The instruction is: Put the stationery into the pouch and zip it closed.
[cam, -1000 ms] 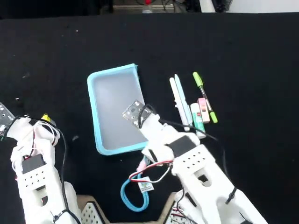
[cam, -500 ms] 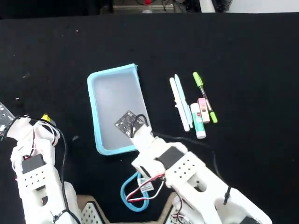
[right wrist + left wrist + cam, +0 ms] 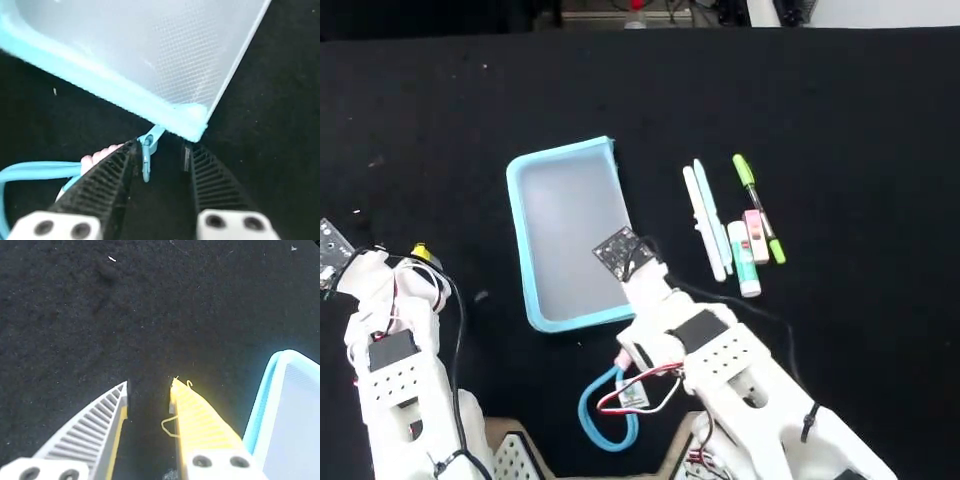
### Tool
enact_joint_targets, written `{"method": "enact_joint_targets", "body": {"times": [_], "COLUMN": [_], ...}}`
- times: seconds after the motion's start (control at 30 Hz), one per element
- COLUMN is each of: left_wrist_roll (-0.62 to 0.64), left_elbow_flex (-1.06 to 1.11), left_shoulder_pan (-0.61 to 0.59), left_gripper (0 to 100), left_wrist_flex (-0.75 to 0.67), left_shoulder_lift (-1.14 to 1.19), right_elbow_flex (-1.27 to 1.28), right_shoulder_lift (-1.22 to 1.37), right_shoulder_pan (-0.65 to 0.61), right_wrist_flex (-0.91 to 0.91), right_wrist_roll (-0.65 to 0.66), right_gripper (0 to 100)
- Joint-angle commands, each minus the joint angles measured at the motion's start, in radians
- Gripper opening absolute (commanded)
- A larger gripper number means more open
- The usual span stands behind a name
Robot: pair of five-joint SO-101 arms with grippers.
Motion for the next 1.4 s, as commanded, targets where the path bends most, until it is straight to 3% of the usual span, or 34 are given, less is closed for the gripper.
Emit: {"method": "enact_joint_targets", "body": {"times": [0.0,0.2,0.37,0.5,0.63,0.73,0.83,0.93,1.13,1.27,1.37], "left_wrist_roll": [0.005,0.005,0.005,0.005,0.005,0.005,0.005,0.005,0.005,0.005,0.005], "left_elbow_flex": [-0.065,-0.065,-0.065,-0.065,-0.067,-0.067,-0.067,-0.065,-0.065,-0.065,-0.065], "left_shoulder_pan": [0.013,0.008,0.008,0.008,0.008,0.008,0.008,0.008,0.008,0.008,0.008], "left_gripper": [14,14,14,14,14,14,14,14,14,14,14], "left_wrist_flex": [-0.020,-0.020,-0.020,-0.020,-0.020,-0.020,-0.020,-0.020,-0.020,-0.020,-0.020], "left_shoulder_lift": [-0.011,-0.011,-0.011,-0.011,-0.011,-0.011,-0.011,-0.011,-0.011,-0.011,-0.011], "right_elbow_flex": [-0.004,-0.001,-0.007,-0.053,-0.173,-0.183,-0.156,-0.176,-0.259,-0.193,-0.180], "right_shoulder_lift": [0.005,0.005,0.002,-0.002,0.005,0.005,0.005,-0.002,0.005,0.005,0.005], "right_shoulder_pan": [-0.061,-0.112,0.002,0.187,0.328,0.316,0.265,0.252,0.226,0.100,0.078], "right_wrist_flex": [-0.015,0.029,0.029,0.028,0.028,0.040,0.112,0.184,0.325,0.311,0.267], "right_wrist_roll": [-0.005,0.006,0.190,0.345,0.411,0.413,0.408,0.319,-0.078,-0.068,-0.104], "right_gripper": [13.9,13.6,0.8,1.1,1.3,2.8,13.5,22.0,19.8,19.4,19.6]}}
